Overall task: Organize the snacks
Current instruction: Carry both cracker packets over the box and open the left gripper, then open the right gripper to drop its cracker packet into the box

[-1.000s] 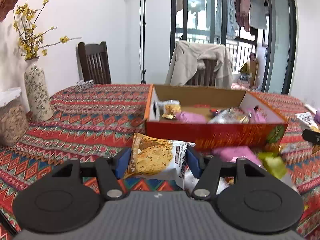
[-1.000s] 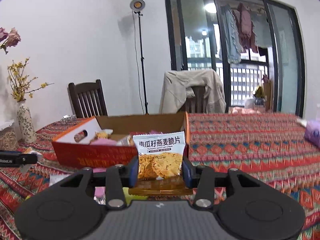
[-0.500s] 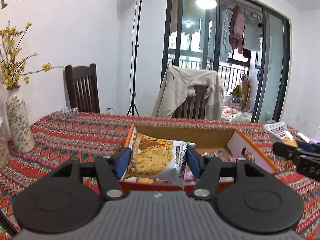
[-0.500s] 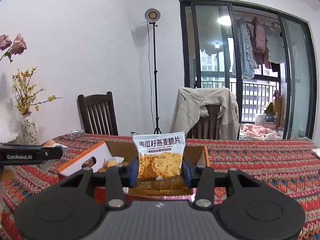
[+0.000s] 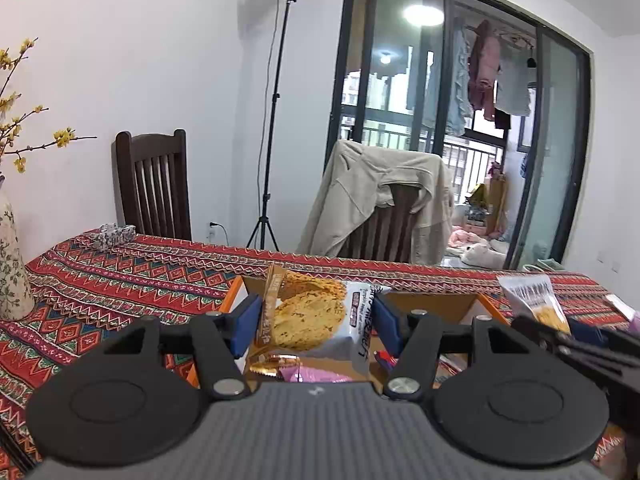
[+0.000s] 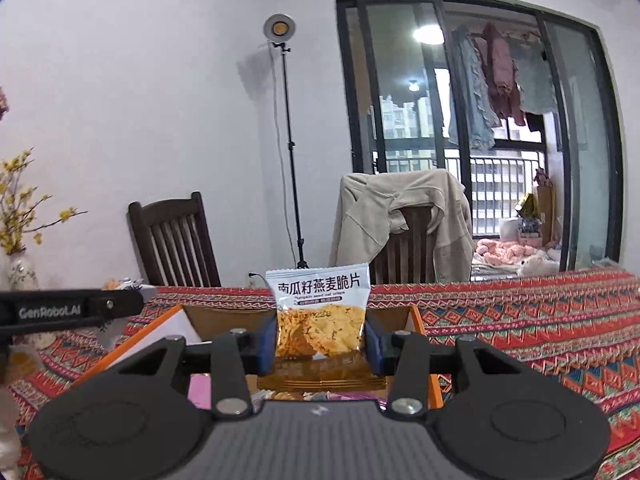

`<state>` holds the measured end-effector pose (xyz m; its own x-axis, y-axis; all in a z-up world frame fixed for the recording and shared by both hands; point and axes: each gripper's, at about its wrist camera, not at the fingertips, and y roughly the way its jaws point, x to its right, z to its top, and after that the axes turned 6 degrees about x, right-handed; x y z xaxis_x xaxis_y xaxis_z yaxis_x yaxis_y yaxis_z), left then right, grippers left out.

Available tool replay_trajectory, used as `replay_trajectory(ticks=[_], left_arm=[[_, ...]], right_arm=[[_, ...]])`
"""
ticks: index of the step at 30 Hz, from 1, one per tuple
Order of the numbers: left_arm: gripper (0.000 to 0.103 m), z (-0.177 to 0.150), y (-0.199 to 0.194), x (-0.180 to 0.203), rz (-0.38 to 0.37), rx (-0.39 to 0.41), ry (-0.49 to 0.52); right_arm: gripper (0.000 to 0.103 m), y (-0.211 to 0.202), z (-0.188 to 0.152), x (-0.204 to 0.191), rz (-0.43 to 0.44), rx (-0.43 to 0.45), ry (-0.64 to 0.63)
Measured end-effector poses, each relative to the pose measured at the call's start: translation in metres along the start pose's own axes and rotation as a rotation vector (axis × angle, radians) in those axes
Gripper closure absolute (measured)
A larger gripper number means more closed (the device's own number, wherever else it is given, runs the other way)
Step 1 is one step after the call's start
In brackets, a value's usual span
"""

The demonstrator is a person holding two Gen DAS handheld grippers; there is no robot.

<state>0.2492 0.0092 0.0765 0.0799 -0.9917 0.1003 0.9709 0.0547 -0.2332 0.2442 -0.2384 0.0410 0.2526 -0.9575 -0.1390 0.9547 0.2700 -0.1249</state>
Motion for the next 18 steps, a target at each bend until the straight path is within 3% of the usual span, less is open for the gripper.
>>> replay_trajectory(ticks=[13, 17, 18], left_arm=[[0.041, -0.031, 0.033, -0.010, 0.030, -0.067, -0.001], [0.028, -0.034, 0.031, -0.015, 0.031, -0.060, -0.021], [0.025, -0.034, 0.030, -0.017, 0.028, -0.053, -0.031]], right_arm=[[0.060, 0.018, -0.029, 0.011, -0.025, -0.071, -0.019], [0.058, 0.016, -0.032, 0.010, -0.028, -0.079, -0.021], [0.050, 0.015, -0.033, 0.010, -0.028, -0.077, -0.019]])
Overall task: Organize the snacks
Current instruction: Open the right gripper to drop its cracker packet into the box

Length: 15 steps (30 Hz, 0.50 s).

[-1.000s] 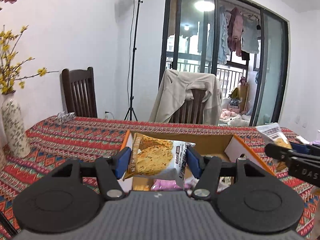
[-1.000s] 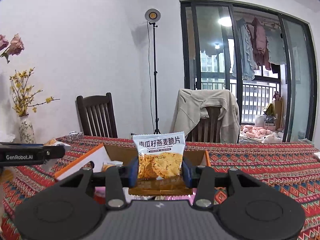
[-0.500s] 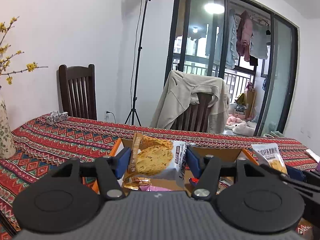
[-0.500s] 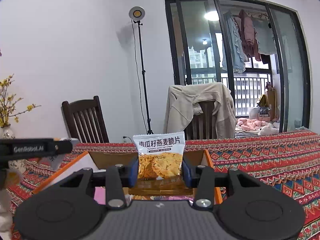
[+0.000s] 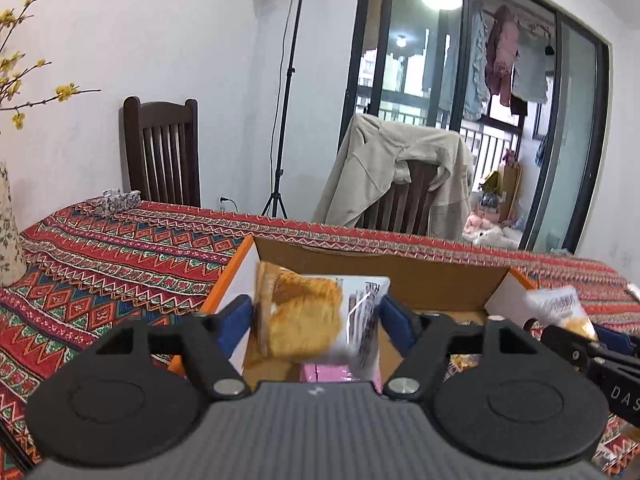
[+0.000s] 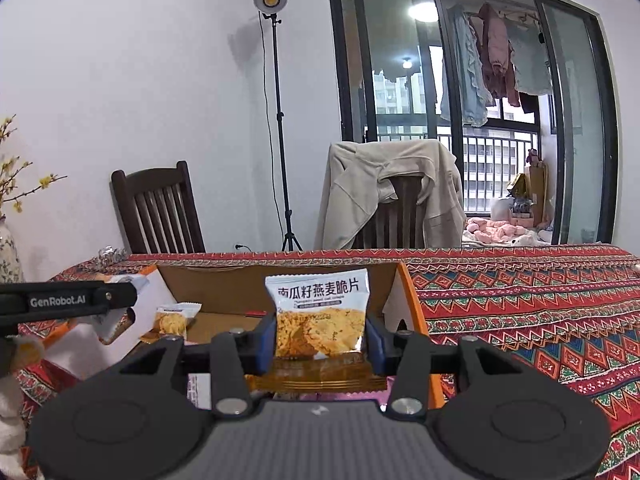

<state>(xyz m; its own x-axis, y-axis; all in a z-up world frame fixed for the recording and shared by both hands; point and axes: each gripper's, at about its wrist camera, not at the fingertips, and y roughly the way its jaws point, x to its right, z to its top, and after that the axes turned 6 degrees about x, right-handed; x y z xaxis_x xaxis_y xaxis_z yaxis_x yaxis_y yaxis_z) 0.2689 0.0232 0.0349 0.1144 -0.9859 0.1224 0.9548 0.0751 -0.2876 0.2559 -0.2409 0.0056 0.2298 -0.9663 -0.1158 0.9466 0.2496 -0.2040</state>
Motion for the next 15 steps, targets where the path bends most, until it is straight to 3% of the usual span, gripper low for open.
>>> replay_trajectory(ticks=[3, 4, 5, 15], left_arm=[[0.000, 0.000, -0.004, -0.004, 0.000, 0.017, -0.026], [0.000, 0.000, -0.007, -0.005, 0.009, 0.035, -0.034], [0.000, 0.001, -0.008, -0.005, 0.012, 0.043, -0.034], [0.000, 0.002, -0.012, -0.003, 0.010, 0.052, -0.038]], right_arm=[[0.016, -0.004, 0.001, 0.001, 0.000, 0.014, 0.012], [0.005, -0.006, 0.000, 0.001, 0.001, 0.021, 0.017], [0.002, -0.008, 0.000, 0.003, 0.003, 0.030, 0.022], [0.000, -0.012, -0.002, 0.007, -0.007, 0.036, 0.041]])
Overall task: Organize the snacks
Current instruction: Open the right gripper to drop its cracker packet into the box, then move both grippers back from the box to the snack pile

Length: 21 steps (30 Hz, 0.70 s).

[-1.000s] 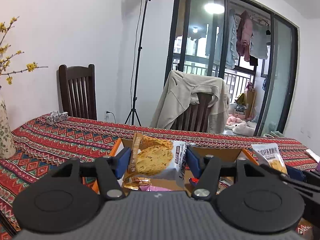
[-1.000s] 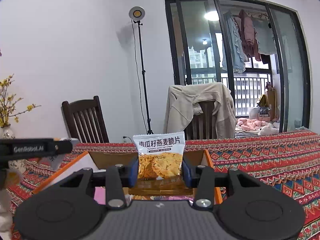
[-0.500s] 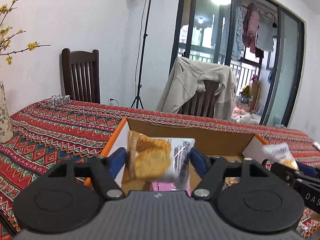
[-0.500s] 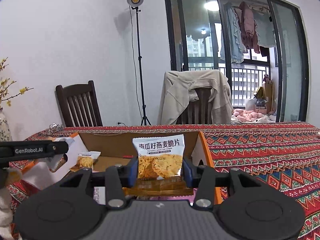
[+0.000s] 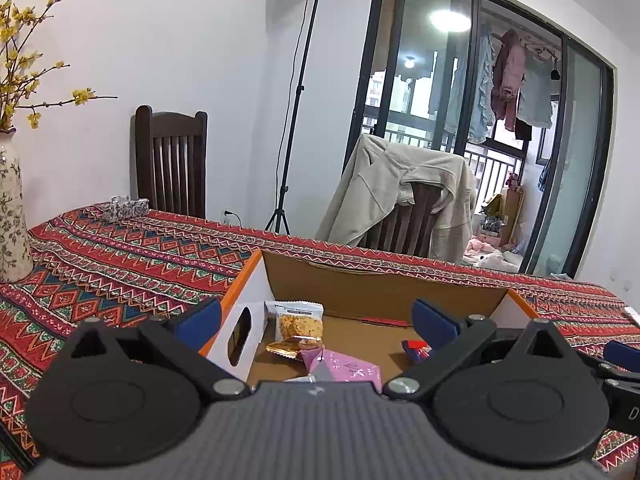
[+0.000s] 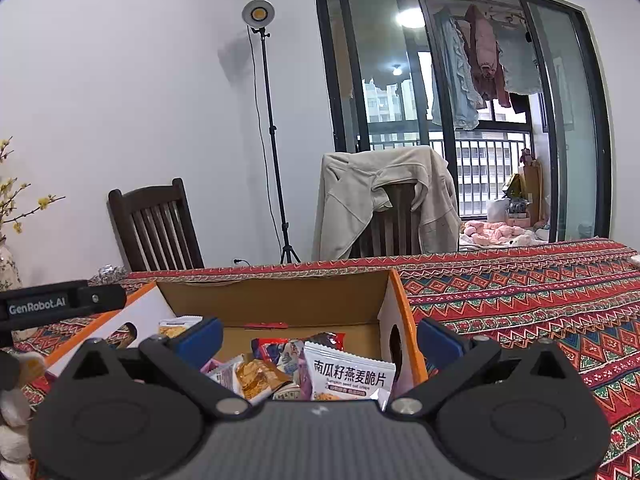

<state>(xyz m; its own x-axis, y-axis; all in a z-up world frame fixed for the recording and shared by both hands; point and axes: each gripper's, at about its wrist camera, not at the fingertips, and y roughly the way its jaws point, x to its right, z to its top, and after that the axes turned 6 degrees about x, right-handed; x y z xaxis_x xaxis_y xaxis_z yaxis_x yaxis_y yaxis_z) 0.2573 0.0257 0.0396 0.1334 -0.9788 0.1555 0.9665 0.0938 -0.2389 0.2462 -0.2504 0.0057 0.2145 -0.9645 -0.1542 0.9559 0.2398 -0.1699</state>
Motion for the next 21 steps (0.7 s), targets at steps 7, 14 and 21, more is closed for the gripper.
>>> replay_trajectory(ticks=[7, 14, 21], left_arm=[[0.000, 0.007, -0.005, 0.001, 0.003, 0.008, -0.018], [0.000, 0.019, -0.015, -0.001, -0.001, 0.008, -0.039], [0.000, 0.029, -0.037, -0.005, 0.004, 0.030, -0.035]], right_arm=[[0.000, -0.001, 0.002, -0.002, -0.017, -0.010, -0.019], [0.000, -0.010, 0.014, -0.002, -0.023, -0.031, -0.017], [0.000, -0.034, 0.026, -0.008, -0.013, -0.019, -0.037]])
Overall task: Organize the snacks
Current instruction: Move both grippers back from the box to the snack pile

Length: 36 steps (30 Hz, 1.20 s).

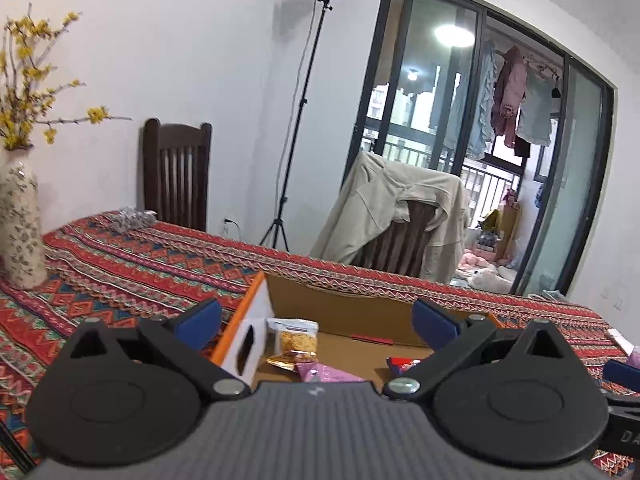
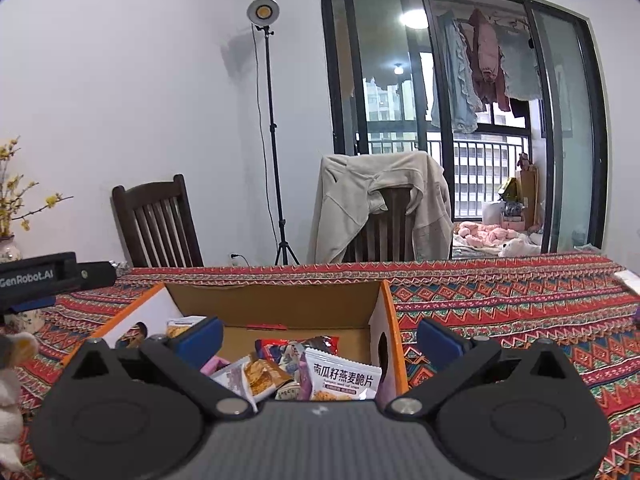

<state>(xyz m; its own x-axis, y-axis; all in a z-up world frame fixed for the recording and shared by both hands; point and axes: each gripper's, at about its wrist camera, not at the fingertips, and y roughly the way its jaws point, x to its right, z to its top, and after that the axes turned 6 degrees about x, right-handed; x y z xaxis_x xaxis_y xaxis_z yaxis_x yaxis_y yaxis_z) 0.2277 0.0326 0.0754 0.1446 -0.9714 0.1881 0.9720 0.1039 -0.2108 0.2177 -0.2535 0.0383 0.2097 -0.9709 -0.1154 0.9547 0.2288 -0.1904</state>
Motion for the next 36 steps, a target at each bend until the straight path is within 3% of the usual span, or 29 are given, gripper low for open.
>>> replay_trajectory(ticks=[12, 19, 36], left_arm=[[0.000, -0.005, -0.051, -0.028, 0.012, 0.000, 0.018], [0.000, -0.019, -0.076, -0.044, 0.012, -0.021, 0.034], [0.000, -0.079, -0.109, -0.072, 0.002, -0.161, 0.088]], right_arm=[[0.000, -0.048, -0.004, -0.004, 0.025, -0.014, -0.010], [0.000, -0.070, -0.027, -0.007, 0.031, -0.067, -0.014], [0.000, -0.095, -0.081, -0.017, 0.052, -0.213, -0.006]])
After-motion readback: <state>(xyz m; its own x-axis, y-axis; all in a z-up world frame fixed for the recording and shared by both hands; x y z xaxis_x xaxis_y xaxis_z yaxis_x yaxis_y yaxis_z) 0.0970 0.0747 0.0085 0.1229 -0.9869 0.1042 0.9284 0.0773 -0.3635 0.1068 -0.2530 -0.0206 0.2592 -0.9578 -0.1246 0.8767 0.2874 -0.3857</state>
